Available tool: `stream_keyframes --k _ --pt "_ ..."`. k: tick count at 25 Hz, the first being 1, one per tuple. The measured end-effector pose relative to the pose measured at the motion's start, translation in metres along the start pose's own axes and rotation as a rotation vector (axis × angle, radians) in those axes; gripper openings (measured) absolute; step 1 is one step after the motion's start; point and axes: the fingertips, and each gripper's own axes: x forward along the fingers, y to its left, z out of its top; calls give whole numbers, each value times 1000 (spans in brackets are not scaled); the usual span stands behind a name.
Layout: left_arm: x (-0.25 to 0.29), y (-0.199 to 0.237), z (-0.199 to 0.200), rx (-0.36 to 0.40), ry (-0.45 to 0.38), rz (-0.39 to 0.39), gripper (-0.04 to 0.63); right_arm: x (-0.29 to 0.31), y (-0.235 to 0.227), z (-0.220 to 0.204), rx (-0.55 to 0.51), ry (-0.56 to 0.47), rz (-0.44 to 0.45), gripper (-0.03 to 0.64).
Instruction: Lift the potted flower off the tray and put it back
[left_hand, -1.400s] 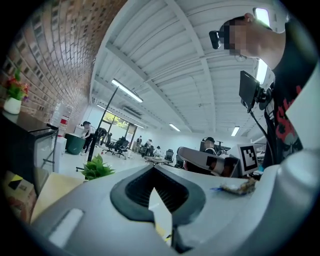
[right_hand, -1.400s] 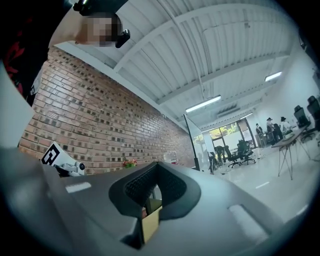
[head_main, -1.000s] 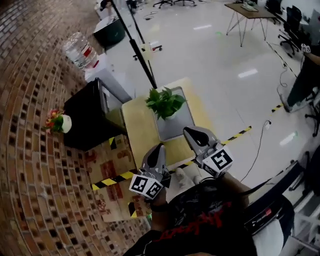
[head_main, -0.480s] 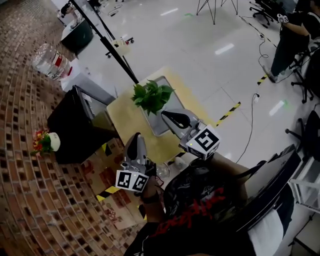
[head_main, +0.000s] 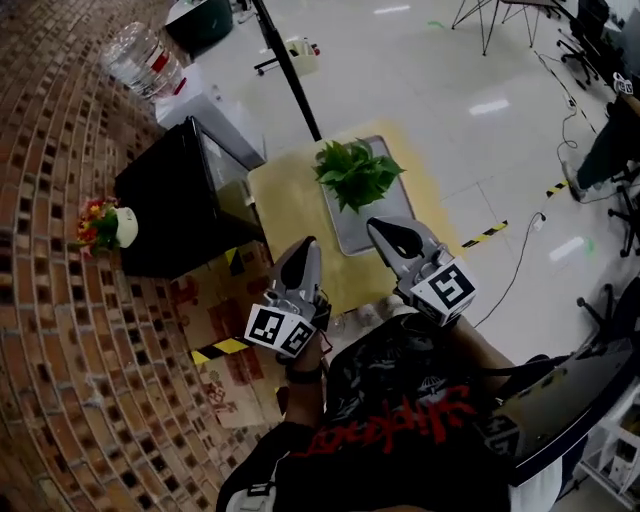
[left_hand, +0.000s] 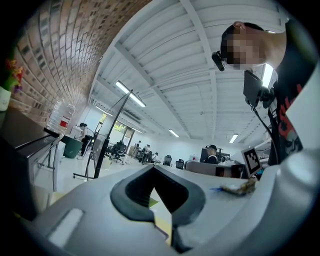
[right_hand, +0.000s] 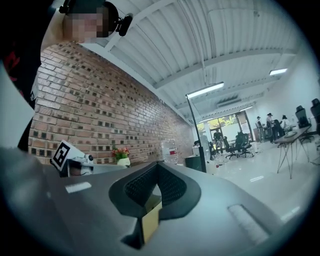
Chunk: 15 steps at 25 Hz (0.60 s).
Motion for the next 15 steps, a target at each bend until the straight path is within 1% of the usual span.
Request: stream_keyframes --k 3,5,8,9,11,13,15 --pt "0 14 -1 9 15 44 0 3 -11 -32 -26 93 41 3" --pt "3 26 -3 -1 27 69 0 5 -28 -58 -49 135 34 3" --pt "9 33 -5 -15 30 80 0 7 -48 -100 -126 190 38 5" --pt "11 31 -6 -11 26 75 0 8 -55 -114 -144 211 40 65" --pt "15 30 -4 10 9 67 0 13 -69 -144 -144 252 32 177" --pt "18 30 0 36 -4 69 0 18 -86 -177 -116 297 6 339" --pt "20 30 1 51 -5 77 0 21 -105 -211 -77 345 -24 449"
